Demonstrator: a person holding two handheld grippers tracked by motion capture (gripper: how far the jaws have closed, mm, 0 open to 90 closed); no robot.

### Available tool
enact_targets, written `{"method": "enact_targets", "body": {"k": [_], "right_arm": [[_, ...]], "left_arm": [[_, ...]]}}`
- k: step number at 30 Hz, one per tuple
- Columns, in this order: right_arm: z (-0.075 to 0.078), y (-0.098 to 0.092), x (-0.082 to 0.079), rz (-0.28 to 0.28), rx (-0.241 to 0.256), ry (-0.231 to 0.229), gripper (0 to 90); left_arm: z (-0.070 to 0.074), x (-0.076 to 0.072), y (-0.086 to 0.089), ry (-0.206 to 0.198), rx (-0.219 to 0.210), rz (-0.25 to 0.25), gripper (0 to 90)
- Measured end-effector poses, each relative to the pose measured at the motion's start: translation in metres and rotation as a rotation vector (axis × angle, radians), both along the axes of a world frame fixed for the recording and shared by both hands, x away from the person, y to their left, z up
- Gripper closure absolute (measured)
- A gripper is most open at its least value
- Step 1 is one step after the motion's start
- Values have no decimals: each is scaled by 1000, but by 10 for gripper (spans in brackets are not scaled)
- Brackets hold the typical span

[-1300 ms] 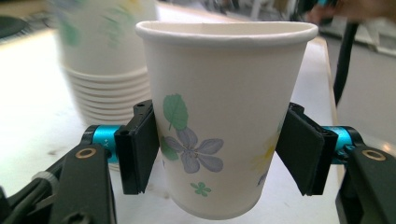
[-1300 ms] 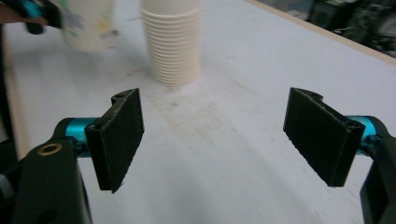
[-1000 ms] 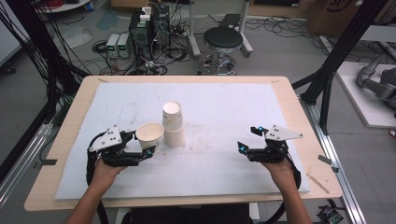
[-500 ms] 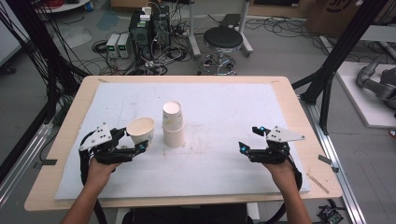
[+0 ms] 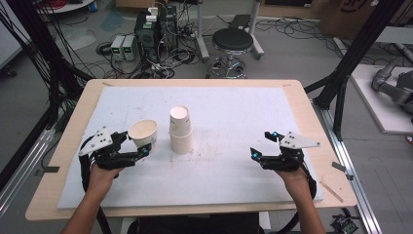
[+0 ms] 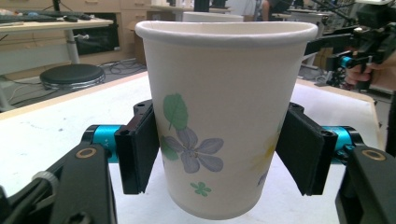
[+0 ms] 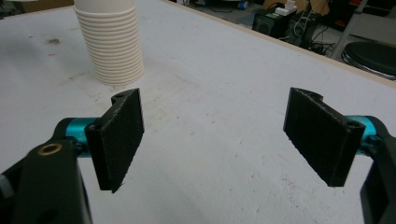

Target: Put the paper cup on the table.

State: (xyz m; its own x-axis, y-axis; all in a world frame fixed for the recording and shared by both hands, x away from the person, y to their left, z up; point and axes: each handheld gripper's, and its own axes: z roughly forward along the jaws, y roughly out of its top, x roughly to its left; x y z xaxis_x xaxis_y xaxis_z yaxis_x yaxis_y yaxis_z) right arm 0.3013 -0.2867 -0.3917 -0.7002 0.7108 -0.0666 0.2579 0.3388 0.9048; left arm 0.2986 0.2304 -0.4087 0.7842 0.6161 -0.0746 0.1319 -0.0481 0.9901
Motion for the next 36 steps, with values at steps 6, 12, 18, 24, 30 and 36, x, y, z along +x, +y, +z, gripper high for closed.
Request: {"method": "enact_targets", "body": {"k": [6,12,18,24,30,36], "right_arm": [[-1,1,0,9,-3,11,205],[-1,1,-1,12,-5,12,205],[0,1,-1,12,-4,13,205],[-1,1,0,18,-10,6,205],[-2,1,0,19,-6,13,205],[-2,2,0,22,-8,18,205]], "left_arm": [[4,12,8,0,17,81,340],[4,32,17,54,30,189,339],[1,55,19,85,52,254,338],[-7,78,14,139,95,301,332],[-27,94,6,231,144,312,331],[-37,101,-2,264,184,303,333]]}}
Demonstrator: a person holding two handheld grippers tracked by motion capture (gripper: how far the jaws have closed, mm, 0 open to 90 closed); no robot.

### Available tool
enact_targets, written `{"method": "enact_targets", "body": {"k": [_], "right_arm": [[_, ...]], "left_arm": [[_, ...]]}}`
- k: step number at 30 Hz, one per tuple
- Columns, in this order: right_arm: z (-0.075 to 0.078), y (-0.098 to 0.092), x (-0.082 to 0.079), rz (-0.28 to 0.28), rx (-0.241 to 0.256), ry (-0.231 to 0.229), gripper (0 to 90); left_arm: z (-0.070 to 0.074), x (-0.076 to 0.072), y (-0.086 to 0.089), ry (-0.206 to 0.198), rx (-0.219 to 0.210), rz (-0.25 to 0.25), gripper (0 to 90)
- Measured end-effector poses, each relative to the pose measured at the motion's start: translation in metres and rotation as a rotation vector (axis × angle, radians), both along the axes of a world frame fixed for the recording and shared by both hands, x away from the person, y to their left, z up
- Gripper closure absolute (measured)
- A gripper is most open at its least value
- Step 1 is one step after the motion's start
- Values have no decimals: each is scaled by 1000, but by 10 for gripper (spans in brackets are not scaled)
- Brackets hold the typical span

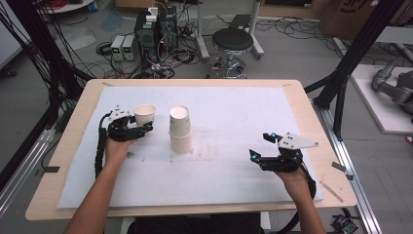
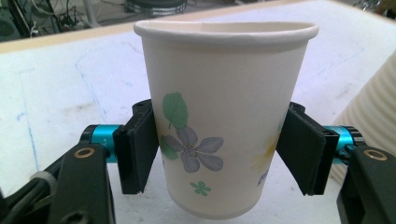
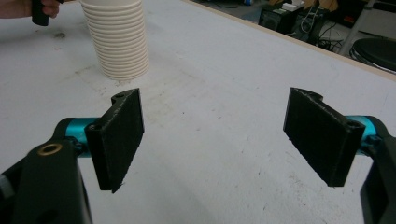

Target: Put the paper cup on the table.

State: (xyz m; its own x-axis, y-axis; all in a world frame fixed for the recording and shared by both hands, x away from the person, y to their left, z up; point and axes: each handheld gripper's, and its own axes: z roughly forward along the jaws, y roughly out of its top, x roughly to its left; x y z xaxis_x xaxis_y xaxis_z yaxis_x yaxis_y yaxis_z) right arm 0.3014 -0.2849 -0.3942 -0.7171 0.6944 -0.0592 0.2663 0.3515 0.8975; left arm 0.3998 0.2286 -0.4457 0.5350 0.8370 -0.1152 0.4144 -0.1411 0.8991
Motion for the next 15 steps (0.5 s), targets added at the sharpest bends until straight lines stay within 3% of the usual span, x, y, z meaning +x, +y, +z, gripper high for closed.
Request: {"method": "enact_targets", "body": {"k": [6,10,15], "right_arm": [[0,-1,-1,-4,0,-2,205],[0,-1,-1,-2,-2,-4,205],[1,-2,-2,-3,0,-8,205]], "left_arm": [[-6,1,-6,29,67,-8,333],[-5,-1,-6,35,76,-7,333],[-2,-8,-5,66,138,-13,333]]}}
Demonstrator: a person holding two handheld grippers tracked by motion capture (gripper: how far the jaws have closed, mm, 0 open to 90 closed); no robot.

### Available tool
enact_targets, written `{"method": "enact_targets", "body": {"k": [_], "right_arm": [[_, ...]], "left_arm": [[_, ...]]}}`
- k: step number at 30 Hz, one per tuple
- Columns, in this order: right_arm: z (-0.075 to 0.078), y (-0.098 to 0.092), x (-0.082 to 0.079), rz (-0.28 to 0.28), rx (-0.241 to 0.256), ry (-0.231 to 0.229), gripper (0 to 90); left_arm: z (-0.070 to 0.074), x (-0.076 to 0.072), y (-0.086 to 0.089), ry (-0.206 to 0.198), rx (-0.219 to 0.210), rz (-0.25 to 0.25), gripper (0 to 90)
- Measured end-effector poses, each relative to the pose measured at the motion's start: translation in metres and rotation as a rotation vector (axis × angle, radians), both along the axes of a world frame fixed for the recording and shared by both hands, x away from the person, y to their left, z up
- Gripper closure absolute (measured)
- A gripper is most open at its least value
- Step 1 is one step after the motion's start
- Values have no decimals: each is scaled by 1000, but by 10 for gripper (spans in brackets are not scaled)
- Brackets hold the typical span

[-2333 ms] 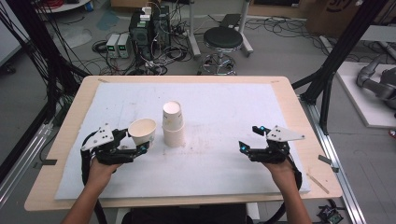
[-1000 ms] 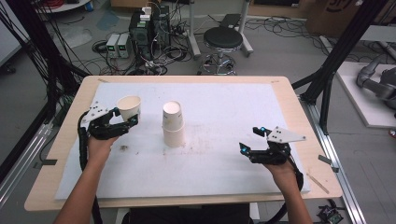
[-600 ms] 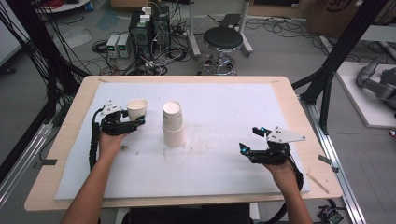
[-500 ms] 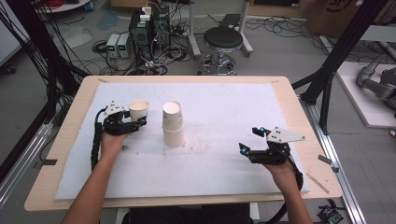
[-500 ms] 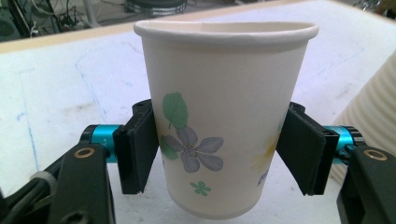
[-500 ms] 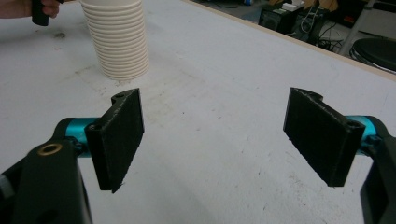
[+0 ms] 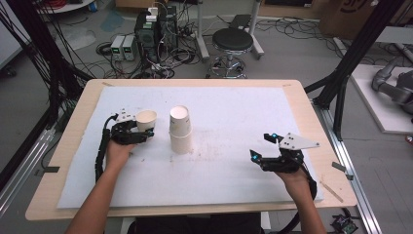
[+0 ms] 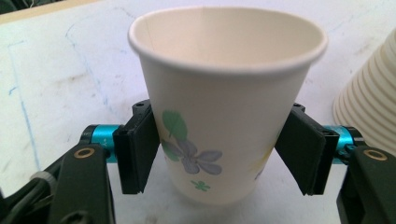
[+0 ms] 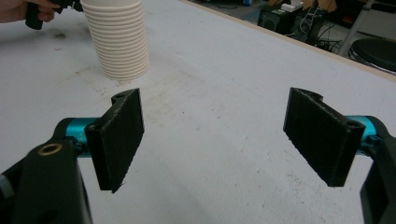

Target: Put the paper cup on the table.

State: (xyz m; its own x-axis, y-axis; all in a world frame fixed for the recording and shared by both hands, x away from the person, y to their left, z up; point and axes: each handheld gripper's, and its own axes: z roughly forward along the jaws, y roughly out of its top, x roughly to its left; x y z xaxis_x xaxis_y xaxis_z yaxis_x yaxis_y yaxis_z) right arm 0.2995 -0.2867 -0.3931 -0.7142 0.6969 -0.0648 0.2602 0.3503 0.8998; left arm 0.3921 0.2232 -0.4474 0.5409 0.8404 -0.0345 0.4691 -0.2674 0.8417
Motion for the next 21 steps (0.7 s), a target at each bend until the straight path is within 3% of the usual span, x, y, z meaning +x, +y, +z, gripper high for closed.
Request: {"method": "enact_targets", "body": {"k": [3,5,11,16,21], "right_arm": [[0,0,-1,0,1,3,205],[1,1,-1,1,2,0,205],[0,0,-1,-2,-2,5,205],[0,0,-1,-2,-18,10,205],[-1,-1,0,-7,-22,21,205]], "left_arm": [[1,-4,0,11,30,0,333],[-2,-7,0,-3,27,13,339],[-9,-13,3,-19,-20,31,335],[-13,-14,7,11,-75,28,246],[-7,-27,19,-25,-131,38,209]]}}
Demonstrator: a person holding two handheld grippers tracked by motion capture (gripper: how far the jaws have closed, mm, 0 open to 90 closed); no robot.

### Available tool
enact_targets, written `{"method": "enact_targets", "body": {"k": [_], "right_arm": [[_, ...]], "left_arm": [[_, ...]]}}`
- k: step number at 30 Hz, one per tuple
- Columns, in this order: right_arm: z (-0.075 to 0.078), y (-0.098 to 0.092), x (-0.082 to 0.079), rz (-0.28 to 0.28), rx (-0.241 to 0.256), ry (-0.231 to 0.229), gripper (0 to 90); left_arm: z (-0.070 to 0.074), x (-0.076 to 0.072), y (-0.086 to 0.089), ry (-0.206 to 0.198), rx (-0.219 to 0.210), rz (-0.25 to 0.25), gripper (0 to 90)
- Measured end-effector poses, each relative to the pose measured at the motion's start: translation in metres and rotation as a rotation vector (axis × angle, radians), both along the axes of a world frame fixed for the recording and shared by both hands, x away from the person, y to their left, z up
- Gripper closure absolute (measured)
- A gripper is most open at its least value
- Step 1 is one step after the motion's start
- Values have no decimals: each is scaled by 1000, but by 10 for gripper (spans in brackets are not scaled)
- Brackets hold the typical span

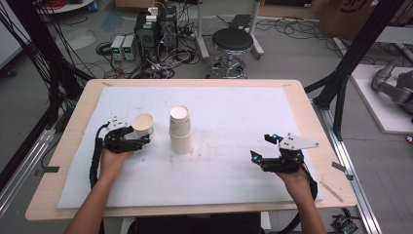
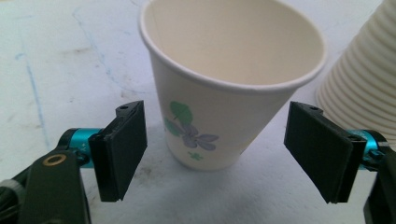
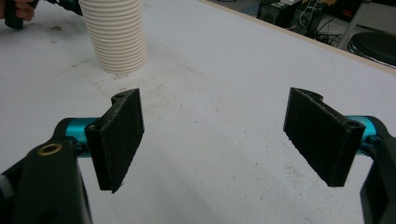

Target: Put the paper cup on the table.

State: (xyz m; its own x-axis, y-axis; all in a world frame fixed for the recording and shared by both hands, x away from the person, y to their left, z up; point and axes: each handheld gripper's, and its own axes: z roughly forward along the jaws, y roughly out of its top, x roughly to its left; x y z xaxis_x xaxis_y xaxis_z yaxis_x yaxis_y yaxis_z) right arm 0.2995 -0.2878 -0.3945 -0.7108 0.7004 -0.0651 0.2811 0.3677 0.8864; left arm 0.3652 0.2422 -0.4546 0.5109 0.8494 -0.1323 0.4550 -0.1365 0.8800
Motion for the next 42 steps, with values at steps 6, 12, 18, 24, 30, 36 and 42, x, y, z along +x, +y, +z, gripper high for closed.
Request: {"method": "enact_targets", "body": {"k": [6,12,18,24,30,36,42], "right_arm": [[-2,-1,1,-8,-6,19,205],[-3,-5,2,-30,-30,18,205],[-1,-8,2,-38,-27,10,205],[2,-10,-3,-38,-21,-9,204],[3,-12,-9,-58,-3,-17,195],[5,-8,-11,-52,-9,-23,195],[6,-6,-12,-42,-10,-34,195]], "left_arm": [[14,-25,20,-118,-102,7,175],[23,-49,25,-246,-198,-54,174],[30,-61,13,-290,-235,-106,153],[35,-70,3,-320,-227,-141,153],[33,-77,2,-319,-228,-171,154],[31,-82,2,-312,-216,-179,155],[31,-82,1,-315,-207,-180,155]]}}
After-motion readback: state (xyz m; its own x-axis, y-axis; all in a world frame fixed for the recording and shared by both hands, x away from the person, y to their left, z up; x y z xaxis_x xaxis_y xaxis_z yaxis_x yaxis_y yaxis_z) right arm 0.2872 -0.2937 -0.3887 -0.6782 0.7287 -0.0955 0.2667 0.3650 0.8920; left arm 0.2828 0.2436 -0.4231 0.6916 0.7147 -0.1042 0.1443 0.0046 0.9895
